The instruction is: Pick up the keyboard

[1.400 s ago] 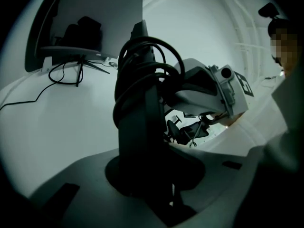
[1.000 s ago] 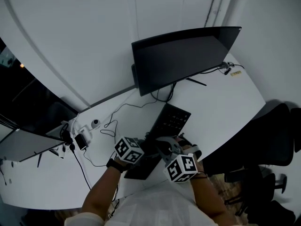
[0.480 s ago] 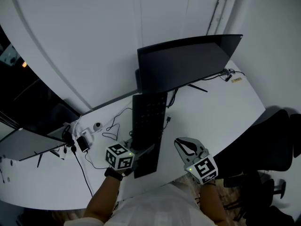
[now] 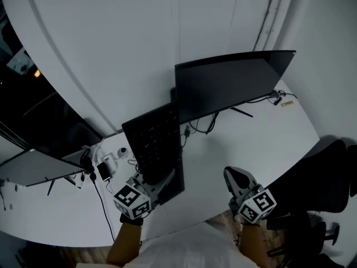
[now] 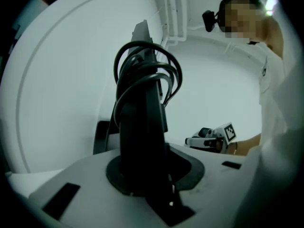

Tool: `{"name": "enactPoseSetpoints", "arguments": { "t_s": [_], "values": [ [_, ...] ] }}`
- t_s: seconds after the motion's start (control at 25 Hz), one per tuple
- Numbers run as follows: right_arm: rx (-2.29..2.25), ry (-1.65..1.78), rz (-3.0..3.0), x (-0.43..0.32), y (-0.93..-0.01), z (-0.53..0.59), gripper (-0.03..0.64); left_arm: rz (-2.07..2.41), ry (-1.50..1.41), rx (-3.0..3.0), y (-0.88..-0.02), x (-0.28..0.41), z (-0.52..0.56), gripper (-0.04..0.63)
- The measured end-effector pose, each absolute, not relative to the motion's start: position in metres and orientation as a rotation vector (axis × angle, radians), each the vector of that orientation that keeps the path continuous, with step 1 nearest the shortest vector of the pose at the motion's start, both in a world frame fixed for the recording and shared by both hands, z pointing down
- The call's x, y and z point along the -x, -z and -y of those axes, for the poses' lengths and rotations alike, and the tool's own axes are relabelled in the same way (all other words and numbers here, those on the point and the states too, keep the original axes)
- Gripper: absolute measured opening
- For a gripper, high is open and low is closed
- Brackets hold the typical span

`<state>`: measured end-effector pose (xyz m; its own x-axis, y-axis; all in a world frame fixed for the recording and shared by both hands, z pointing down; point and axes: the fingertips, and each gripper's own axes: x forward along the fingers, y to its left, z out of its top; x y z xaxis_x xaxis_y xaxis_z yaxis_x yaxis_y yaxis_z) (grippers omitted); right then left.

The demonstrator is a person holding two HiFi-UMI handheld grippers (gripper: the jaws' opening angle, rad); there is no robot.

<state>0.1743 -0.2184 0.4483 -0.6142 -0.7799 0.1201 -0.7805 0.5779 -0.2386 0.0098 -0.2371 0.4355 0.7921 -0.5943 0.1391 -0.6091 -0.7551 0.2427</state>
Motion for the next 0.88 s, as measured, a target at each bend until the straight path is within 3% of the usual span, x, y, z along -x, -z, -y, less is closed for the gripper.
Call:
{"name": "enactPoseSetpoints", "arguments": {
  "t_s": [0.52,0.88],
  "values": [
    [-1.32,-0.233,2.874,-0.151,-0.39,0.228,0.003,1.369,0.053,-2.768,-0.364,0.078,0.206,0.078],
    [-1.123,-0.178,2.941,-0.159,-0.383,0.267,0.0,1.633,0.039,-2.657,-0.348,0.076,0.206,0.078]
  ]
}}
